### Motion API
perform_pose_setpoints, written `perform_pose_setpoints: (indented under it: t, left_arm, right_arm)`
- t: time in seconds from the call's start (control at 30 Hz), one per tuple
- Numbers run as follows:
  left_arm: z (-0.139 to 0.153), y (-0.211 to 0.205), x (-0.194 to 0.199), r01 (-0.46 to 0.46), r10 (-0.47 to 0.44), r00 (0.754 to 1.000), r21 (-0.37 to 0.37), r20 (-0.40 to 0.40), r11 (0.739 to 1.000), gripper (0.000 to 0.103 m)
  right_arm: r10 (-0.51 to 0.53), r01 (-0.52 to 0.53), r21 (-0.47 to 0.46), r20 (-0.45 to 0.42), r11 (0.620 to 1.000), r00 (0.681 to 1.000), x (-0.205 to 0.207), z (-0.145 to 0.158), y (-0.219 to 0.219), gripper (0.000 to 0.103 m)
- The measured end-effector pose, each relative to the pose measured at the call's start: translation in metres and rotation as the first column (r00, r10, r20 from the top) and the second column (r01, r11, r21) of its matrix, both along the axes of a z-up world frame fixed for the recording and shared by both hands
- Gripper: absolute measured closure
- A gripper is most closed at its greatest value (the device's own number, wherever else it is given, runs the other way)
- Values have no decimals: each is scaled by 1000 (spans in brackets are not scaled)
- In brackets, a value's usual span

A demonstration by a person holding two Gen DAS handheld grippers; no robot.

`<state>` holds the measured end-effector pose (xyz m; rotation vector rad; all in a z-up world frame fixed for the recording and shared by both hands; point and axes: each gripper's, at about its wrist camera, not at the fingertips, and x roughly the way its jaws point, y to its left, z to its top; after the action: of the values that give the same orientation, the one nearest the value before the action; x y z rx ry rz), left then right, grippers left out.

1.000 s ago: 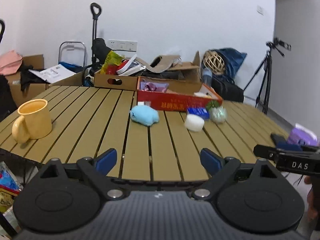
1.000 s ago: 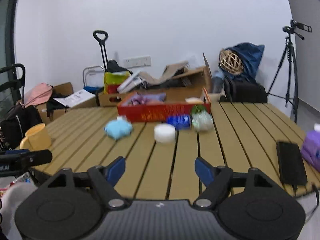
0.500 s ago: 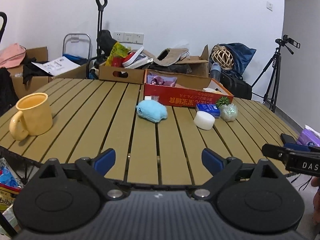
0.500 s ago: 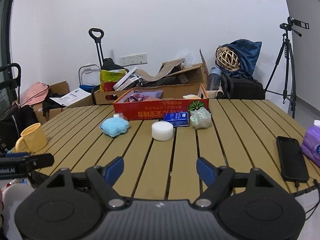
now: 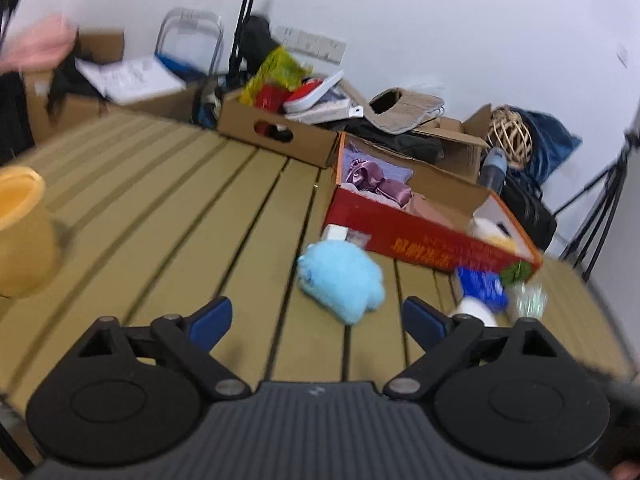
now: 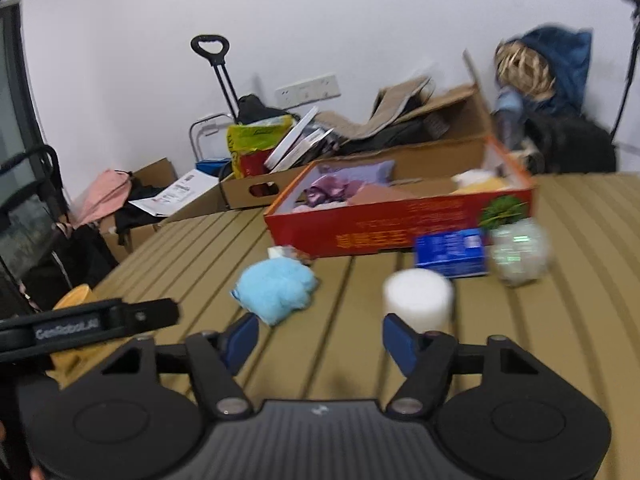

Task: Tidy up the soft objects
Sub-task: 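Lower both grippers onto the light-blue fluffy plush and close them, then carry the light-blue plush with both grippers into the box and open them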

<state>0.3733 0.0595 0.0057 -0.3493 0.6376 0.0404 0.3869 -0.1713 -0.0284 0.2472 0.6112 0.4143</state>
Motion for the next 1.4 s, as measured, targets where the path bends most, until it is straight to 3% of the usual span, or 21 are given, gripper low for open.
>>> perform_pose_setpoints:
  t: [0.07,0.2,0.33,0.5,0.6,0.9,1.0,1.13,1.3,1.4]
  left_arm:
    - [-6,7,23,-24,22,999,-68,-36,997,27]
    - [-23,20,64,-72,59,996,-204,-69,976,36]
    - [-45,26,81,-72,48,995,-305,-88,949,46]
    - [-58,26,93,-29,4,996,-286,-87,958,61]
    - [-63,28,97,-46,14,994,-302,-106,952,66]
    - [-52,20,85,24,-42,997,-291,-59,956,69]
    - [-40,11,72,60,-66,998,-305,-8,950,69]
    - [-13,-10,54,137,-122,990,-266,73,954,69]
    - [11,-38,45,248,-215,968,-330,133,911,69]
    - [14,-61,53,306,-271,951,-331,149,892,69]
  right_arm:
    - [16,-16,24,-29,1000,999,28,-8,11,46]
    - [38,-31,93,-82,995,996,83,-21,24,48]
    - [90,-62,187,-145,980,985,131,-38,33,48]
    - [116,-74,219,-185,973,976,149,-60,42,52]
    - [156,-102,280,-176,955,972,152,-69,43,68]
    - [152,-103,285,-156,953,976,133,-57,27,77]
    - [128,-94,268,-114,959,985,116,-39,17,79]
    - [77,-63,244,-51,968,996,87,-7,-2,79]
    - [-11,1,237,42,971,999,44,25,-39,79]
    - [-65,50,230,57,972,996,33,33,-65,79]
